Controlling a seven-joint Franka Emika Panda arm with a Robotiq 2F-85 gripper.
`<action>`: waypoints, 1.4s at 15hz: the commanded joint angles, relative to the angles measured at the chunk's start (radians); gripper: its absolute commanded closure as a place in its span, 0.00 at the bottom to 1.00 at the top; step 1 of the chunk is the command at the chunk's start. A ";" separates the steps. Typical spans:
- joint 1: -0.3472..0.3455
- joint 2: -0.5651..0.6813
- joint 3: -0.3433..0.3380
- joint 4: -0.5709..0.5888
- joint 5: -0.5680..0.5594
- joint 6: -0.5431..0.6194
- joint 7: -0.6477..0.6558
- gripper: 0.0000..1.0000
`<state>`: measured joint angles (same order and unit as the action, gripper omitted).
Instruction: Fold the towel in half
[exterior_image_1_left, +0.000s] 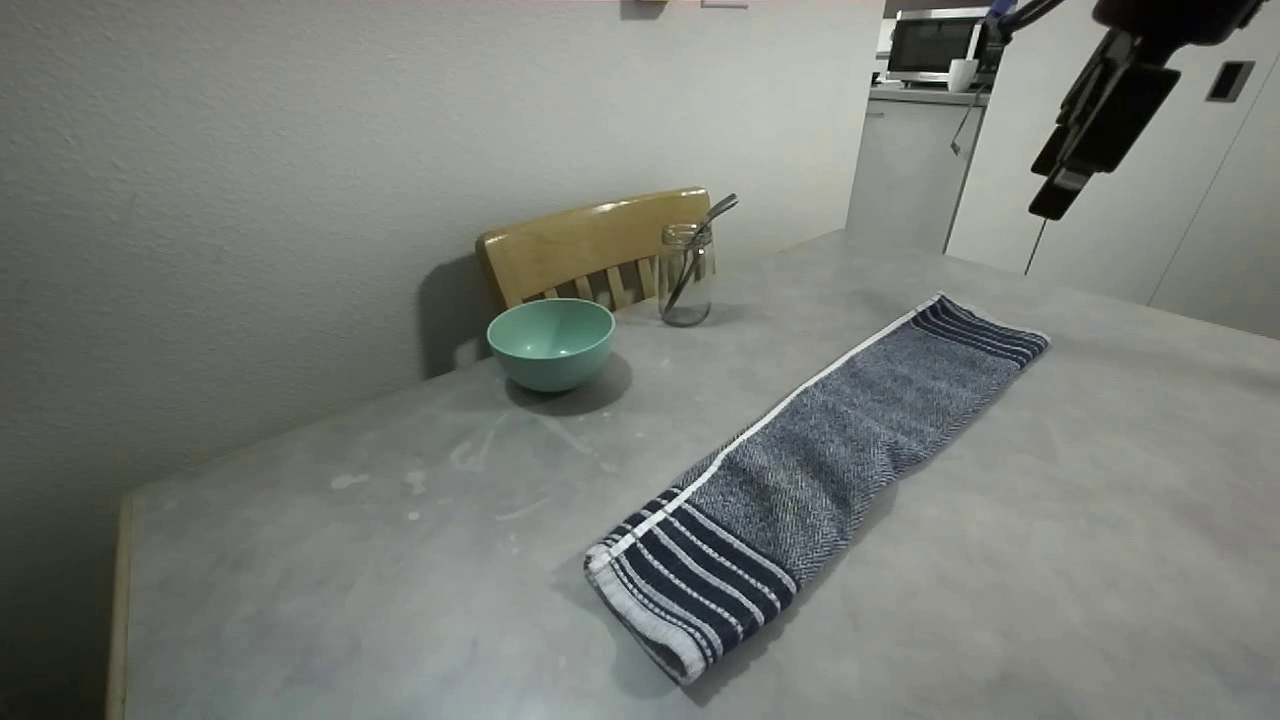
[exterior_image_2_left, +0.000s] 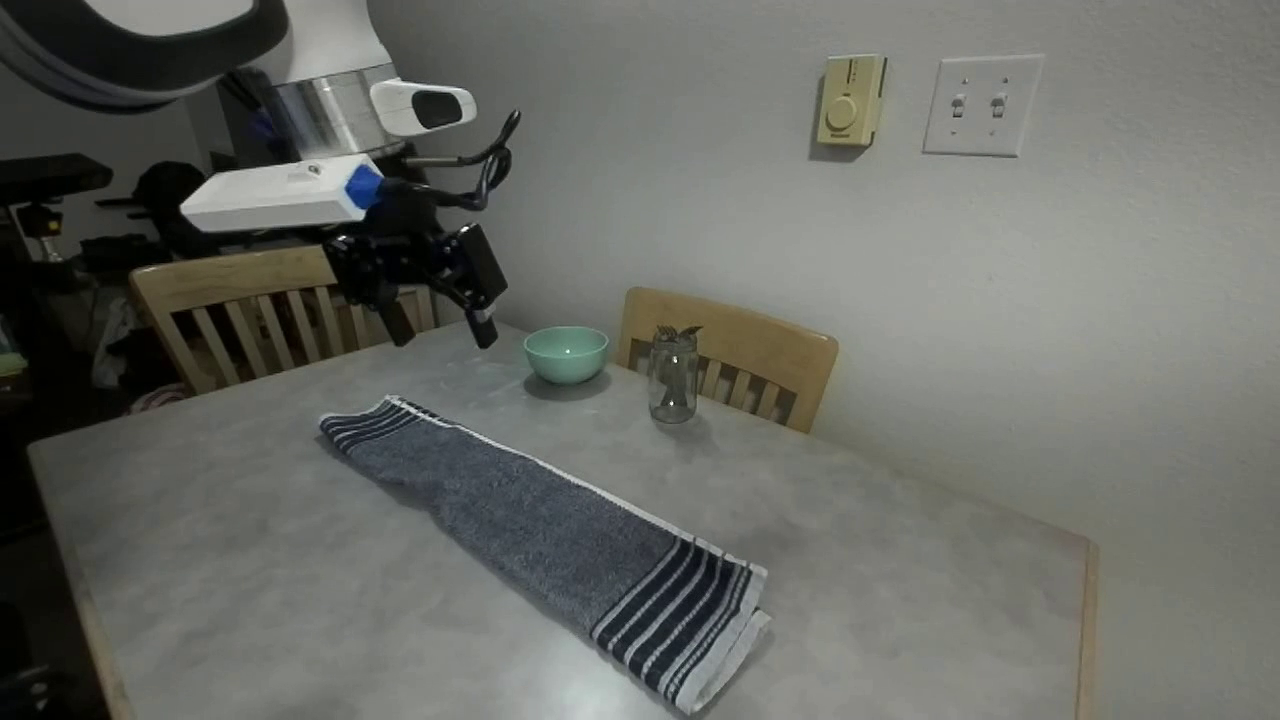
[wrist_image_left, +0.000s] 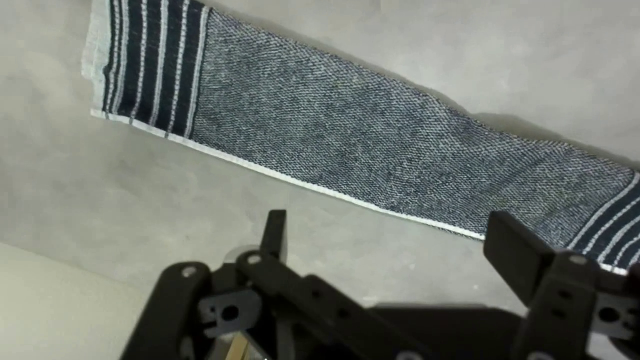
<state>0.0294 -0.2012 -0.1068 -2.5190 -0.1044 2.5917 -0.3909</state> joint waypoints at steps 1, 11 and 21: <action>-0.033 0.050 -0.004 -0.008 -0.088 0.111 -0.074 0.00; -0.032 0.220 -0.147 0.035 0.424 0.238 -0.566 0.00; -0.107 0.216 -0.139 0.078 0.453 0.069 -0.607 0.00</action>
<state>-0.0265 0.0035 -0.2961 -2.4392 0.3838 2.6261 -1.0129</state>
